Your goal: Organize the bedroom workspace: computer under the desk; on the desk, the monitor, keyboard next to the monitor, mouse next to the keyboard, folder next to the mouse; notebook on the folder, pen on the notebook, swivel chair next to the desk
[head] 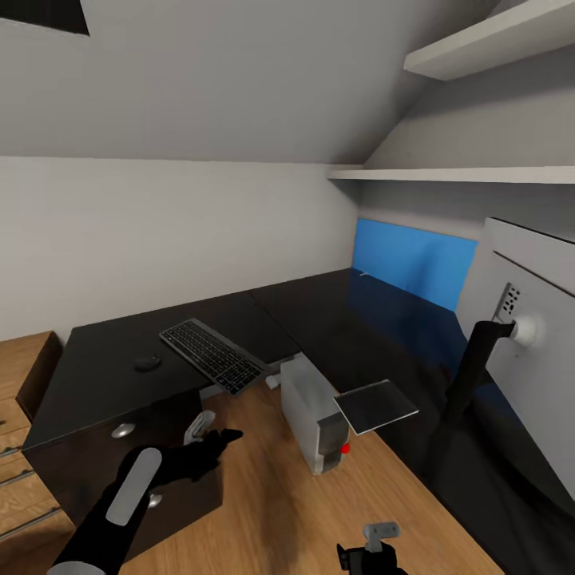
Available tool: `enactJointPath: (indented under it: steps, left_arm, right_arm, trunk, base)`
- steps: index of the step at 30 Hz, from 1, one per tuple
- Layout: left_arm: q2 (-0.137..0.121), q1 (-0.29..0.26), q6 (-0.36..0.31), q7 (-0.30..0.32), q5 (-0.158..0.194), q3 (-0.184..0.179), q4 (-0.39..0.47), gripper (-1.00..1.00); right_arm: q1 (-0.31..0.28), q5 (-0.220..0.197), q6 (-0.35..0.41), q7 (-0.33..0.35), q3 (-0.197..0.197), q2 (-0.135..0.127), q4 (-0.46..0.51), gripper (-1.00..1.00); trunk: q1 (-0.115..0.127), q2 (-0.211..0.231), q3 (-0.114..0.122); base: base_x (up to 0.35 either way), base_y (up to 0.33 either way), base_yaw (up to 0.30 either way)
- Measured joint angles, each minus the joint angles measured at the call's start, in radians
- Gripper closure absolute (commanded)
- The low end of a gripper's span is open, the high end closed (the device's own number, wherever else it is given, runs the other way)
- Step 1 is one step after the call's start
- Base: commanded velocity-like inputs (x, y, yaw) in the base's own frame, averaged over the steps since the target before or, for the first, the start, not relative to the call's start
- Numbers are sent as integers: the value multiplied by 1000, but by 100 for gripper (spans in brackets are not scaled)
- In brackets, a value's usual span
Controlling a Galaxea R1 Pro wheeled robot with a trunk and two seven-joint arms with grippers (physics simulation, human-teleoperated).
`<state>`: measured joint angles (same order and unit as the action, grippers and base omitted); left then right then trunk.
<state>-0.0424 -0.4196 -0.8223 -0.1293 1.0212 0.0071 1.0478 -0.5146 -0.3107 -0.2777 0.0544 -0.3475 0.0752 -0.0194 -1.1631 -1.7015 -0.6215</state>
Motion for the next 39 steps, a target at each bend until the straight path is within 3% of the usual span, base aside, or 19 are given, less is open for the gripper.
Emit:
enactJointPath:
  steps: [13, 24, 39]
  left_arm:
    - [-7, 0, -1, 54, 13, 0, -111, -100]
    - [-7, 0, -1, 56, 14, -2, -119, -100]
    - [-8, 0, -2, 56, 12, -2, -121, -100]
  right_arm:
    - [2, 1, 0, 1, -1, 9, 0, -100]
    - [5, 1, 0, 2, -1, 10, -1, -100]
    - [5, 1, 0, 3, -2, 10, -1, -100]
  trunk:
    - [0, 0, 0]
    - [0, 0, 0]
    - [0, 0, 0]
  base:
    - [0, 0, -35]
    - [0, 0, -31]
    - [0, 0, -231]
